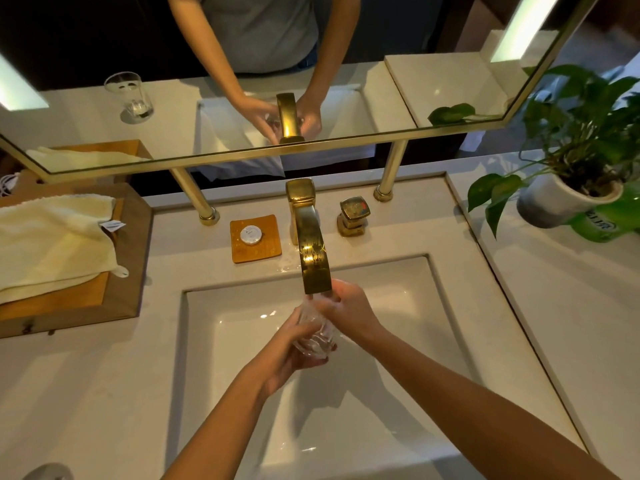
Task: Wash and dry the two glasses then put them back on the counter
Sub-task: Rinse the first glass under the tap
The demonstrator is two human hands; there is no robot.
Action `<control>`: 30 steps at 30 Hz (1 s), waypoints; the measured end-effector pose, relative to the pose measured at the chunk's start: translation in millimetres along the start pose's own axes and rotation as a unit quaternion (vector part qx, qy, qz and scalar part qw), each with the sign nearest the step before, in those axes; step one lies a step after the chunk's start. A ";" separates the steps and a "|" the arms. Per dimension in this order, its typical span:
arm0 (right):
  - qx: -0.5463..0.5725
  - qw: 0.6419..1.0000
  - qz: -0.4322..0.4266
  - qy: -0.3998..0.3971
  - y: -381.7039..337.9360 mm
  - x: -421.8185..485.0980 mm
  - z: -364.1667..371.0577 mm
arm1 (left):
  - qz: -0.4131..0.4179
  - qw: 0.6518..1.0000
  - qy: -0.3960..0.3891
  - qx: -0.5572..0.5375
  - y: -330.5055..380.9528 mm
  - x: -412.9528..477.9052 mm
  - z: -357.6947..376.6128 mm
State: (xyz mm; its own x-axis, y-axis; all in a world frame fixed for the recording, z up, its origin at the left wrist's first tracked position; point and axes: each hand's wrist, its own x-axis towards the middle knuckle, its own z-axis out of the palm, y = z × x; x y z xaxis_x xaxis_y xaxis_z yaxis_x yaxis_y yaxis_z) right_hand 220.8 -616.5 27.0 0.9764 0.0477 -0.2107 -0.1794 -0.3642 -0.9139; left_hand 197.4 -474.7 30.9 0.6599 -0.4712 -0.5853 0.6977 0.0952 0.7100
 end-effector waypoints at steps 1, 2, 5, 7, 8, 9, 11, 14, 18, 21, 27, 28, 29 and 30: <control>0.027 0.999 0.015 0.009 0.5 3.8 -1.4 | -0.018 0.999 0.003 -0.038 0.5 -1.4 3.9; 0.048 0.998 0.034 0.020 -0.6 7.4 -2.8 | -0.037 0.996 0.026 -0.072 -2.3 1.1 6.5; 0.096 0.994 0.054 0.022 -1.4 12.1 0.1 | -0.109 0.974 0.110 -0.164 0.7 6.3 18.8; 0.073 0.996 0.040 0.020 -0.7 6.3 5.6 | -0.118 0.974 0.131 -0.142 6.2 10.2 17.6; 0.045 0.998 0.034 0.014 0.8 1.4 9.1 | -0.113 0.977 0.136 -0.123 8.4 12.2 14.6; 0.024 0.999 0.031 0.007 4.8 -2.0 12.0 | -0.111 0.979 0.133 -0.107 10.6 12.9 13.0; 0.030 0.998 0.048 0.011 6.9 -4.6 14.0 | -0.118 0.981 0.123 -0.087 7.5 16.1 10.1; 0.107 0.986 0.125 0.034 10.3 1.5 8.4 | -0.136 0.978 0.125 -0.098 2.5 14.9 13.5; 0.289 0.903 0.316 0.026 16.7 6.4 9.4 | -0.050 0.977 0.155 -0.137 -2.3 14.7 11.3; 0.336 0.879 0.337 0.022 9.3 5.1 10.6 | -0.019 0.959 0.222 -0.178 -2.2 16.5 6.9; 0.149 0.985 0.075 -0.051 2.1 -12.8 12.7 | -0.041 0.954 0.220 -0.202 8.3 14.4 -2.6; 0.120 0.991 0.043 -0.042 4.5 -13.0 11.0 | -0.041 0.961 0.184 -0.203 10.2 10.8 -0.5; 0.114 0.992 0.042 -0.029 3.0 -12.6 7.5 | -0.033 0.970 0.143 -0.192 12.0 7.1 1.8; 0.117 0.991 0.059 -0.010 3.6 -10.1 4.6 | -0.016 0.983 0.101 -0.155 11.9 4.9 3.6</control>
State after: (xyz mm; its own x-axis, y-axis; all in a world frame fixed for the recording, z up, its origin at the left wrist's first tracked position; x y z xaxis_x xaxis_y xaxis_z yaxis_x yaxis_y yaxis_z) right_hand 209.7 -614.0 24.3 0.9447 0.0376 -0.3257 -0.3175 -0.1427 -0.9375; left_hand 207.8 -479.0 37.9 0.6567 -0.2976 -0.6929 0.7493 0.3609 0.5552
